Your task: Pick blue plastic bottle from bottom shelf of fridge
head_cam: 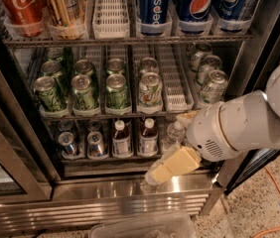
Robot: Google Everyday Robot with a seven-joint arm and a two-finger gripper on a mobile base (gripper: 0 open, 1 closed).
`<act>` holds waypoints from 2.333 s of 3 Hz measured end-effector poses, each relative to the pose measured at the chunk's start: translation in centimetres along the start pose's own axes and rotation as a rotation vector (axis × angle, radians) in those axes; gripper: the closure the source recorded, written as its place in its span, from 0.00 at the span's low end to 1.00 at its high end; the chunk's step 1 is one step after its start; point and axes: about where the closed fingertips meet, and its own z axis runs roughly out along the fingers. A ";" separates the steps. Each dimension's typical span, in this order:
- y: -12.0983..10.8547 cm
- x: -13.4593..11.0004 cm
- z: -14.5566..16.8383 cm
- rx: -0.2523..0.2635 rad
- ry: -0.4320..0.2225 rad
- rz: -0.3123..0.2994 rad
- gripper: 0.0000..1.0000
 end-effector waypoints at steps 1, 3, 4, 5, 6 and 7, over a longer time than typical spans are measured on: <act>0.0 0.0 0.0 0.000 0.000 0.000 0.00; 3.2 1.2 5.0 0.040 -0.104 0.146 0.00; 6.2 2.6 10.6 0.010 -0.161 0.280 0.00; 7.7 4.3 14.9 0.014 -0.177 0.395 0.00; 8.3 6.2 18.6 0.023 -0.160 0.492 0.00; 7.6 7.4 20.8 0.067 -0.128 0.540 0.00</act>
Offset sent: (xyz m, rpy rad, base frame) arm -0.0040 0.0249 -0.0194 0.0993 -0.0537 -0.1572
